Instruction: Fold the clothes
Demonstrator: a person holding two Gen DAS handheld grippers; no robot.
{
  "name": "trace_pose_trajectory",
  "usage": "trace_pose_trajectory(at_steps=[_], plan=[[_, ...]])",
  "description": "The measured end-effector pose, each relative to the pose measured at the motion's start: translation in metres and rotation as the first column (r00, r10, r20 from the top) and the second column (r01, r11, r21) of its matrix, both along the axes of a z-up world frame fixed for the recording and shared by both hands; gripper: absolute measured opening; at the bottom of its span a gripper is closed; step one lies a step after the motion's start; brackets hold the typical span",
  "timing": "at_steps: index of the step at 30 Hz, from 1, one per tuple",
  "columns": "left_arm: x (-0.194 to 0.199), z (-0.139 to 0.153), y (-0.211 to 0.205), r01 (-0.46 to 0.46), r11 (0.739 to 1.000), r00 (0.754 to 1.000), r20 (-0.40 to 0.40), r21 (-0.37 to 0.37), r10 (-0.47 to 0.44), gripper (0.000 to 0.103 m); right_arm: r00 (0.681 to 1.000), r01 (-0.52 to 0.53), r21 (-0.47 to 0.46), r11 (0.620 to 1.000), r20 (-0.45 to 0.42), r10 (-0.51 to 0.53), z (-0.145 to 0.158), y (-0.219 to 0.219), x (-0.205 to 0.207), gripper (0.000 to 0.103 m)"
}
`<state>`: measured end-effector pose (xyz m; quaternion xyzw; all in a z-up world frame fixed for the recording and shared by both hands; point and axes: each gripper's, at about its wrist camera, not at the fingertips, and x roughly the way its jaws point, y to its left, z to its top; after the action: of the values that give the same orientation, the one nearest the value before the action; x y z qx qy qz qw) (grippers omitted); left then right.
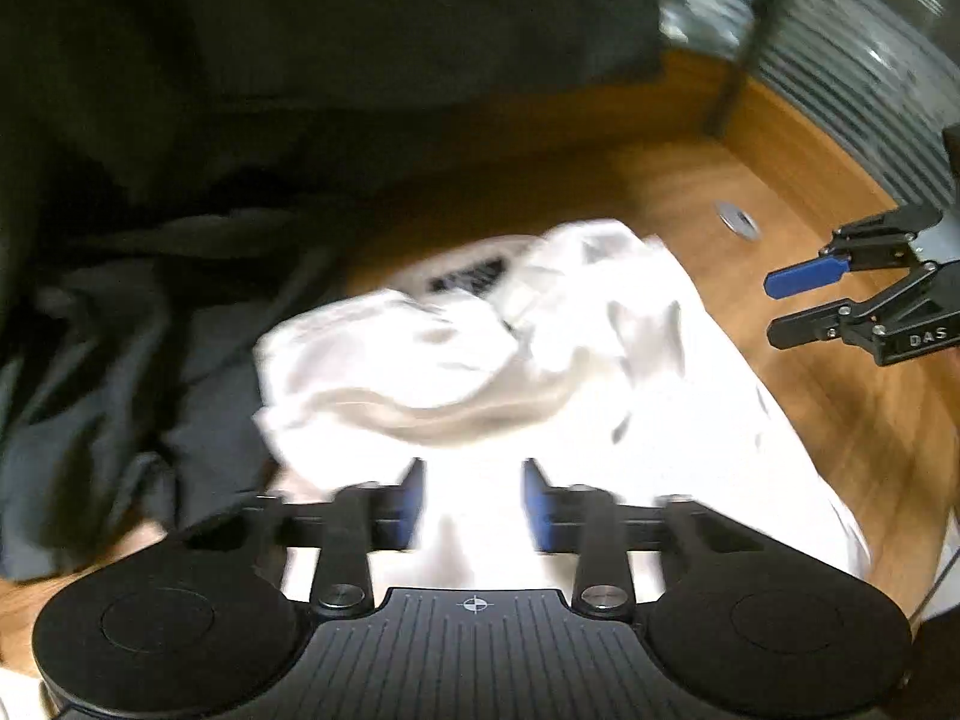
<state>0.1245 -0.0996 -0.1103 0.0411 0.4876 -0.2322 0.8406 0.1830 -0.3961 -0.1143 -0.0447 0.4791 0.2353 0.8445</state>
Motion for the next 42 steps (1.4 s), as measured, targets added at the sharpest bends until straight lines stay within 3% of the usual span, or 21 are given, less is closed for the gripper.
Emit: trace_pose_trajectory(at_steps=[5, 11, 15, 23, 33, 42], plan=[[0.017, -0.011, -0.023, 0.048, 0.998, 0.999, 0.015, 0.029, -0.048, 0.018, 0.999, 0.032, -0.002, 0.999, -0.034, -0.032, -0.005, -0.004, -0.028, 0.052], [0.054, -0.020, -0.022, -0.089, 0.984, 0.992, 0.097, 0.152, 0.075, 0.018, 0.998, 0.047, -0.049, 0.998, -0.027, -0.048, -0.009, -0.003, -0.052, 0.052], [0.061, -0.008, -0.008, -0.167, 0.968, 0.980, 0.140, 0.187, 0.142, 0.019, 1.000, -0.026, -0.103, 0.994, -0.013, 0.025, -0.009, 0.007, -0.071, 0.052], [0.013, 0.030, 0.018, -0.137, 0.963, 0.985, 0.138, 0.230, 0.108, 0.022, 0.975, -0.206, -0.193, 0.959, 0.038, 0.218, -0.002, 0.035, -0.107, 0.052], [-0.065, 0.038, 0.030, -0.184, 0.966, 0.982, 0.072, 0.181, 0.173, 0.040, 0.958, -0.226, -0.219, 0.949, 0.124, 0.257, 0.014, 0.066, -0.057, 0.052], [-0.024, 0.006, -0.005, -0.221, 0.967, 0.975, 0.057, 0.125, 0.215, 0.040, 0.954, -0.213, -0.264, 0.941, 0.152, 0.259, -0.016, 0.107, 0.013, 0.046]])
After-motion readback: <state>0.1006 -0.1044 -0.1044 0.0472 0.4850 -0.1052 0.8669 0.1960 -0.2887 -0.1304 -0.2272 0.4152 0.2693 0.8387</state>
